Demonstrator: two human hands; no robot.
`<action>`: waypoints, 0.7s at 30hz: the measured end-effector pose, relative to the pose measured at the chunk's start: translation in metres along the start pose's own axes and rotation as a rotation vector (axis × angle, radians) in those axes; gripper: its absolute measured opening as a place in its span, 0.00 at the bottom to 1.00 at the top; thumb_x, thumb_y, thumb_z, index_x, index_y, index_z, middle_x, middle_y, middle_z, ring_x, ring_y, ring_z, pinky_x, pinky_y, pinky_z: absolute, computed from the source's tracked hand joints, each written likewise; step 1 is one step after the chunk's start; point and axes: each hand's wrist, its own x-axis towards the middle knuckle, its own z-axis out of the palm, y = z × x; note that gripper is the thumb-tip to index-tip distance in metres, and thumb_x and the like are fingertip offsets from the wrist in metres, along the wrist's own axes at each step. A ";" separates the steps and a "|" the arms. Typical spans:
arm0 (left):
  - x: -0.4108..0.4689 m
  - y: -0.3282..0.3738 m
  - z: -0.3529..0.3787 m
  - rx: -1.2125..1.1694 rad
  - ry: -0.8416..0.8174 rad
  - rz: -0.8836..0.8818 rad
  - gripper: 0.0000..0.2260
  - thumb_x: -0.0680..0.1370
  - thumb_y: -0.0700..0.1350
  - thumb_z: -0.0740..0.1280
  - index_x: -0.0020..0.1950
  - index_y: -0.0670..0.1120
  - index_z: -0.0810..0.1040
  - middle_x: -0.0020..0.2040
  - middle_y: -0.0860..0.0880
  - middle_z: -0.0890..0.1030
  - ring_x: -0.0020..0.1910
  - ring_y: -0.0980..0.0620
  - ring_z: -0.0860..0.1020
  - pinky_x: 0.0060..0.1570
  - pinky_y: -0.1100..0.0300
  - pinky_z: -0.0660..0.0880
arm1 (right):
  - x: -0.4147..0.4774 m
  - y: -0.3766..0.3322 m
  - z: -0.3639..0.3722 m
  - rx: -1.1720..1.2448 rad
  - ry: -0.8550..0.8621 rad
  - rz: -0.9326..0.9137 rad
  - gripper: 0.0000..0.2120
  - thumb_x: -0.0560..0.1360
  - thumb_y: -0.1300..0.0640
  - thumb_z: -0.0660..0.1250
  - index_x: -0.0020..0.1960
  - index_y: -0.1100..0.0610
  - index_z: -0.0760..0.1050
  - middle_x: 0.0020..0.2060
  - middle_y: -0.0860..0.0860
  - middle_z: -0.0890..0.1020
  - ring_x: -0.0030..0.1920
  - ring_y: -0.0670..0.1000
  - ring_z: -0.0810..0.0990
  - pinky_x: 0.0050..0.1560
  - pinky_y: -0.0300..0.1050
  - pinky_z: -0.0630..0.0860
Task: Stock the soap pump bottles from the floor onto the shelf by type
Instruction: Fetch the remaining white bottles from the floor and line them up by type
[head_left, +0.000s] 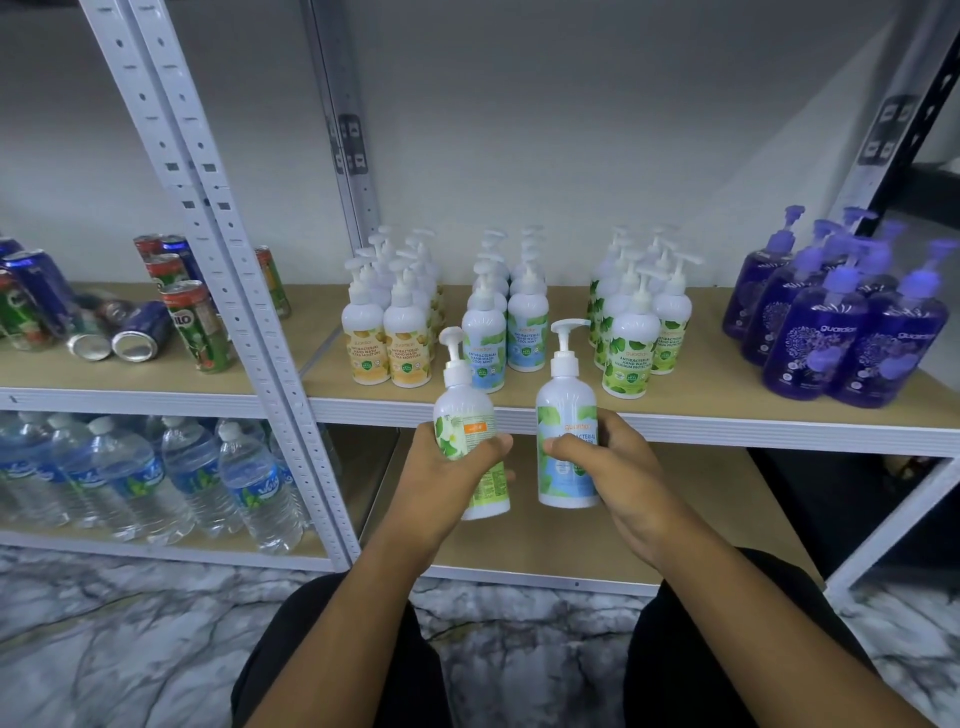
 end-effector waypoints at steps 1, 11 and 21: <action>0.000 0.000 0.000 0.005 0.000 0.005 0.23 0.72 0.43 0.78 0.61 0.43 0.71 0.51 0.41 0.82 0.48 0.39 0.85 0.47 0.44 0.83 | 0.000 0.000 -0.001 0.002 -0.001 0.001 0.18 0.70 0.60 0.76 0.58 0.54 0.78 0.51 0.54 0.85 0.50 0.54 0.85 0.50 0.54 0.83; 0.001 -0.001 -0.003 0.168 0.024 0.068 0.17 0.71 0.44 0.79 0.57 0.47 0.79 0.48 0.50 0.86 0.44 0.56 0.85 0.39 0.65 0.79 | -0.001 0.000 -0.002 0.002 0.007 -0.018 0.18 0.70 0.61 0.76 0.58 0.53 0.78 0.51 0.53 0.85 0.49 0.53 0.85 0.49 0.51 0.83; 0.001 0.002 -0.003 0.150 0.095 0.127 0.18 0.71 0.44 0.79 0.58 0.48 0.76 0.48 0.49 0.84 0.42 0.59 0.83 0.38 0.67 0.78 | 0.001 0.000 0.001 -0.033 0.037 -0.068 0.21 0.70 0.61 0.77 0.60 0.53 0.76 0.50 0.50 0.84 0.45 0.46 0.85 0.43 0.41 0.79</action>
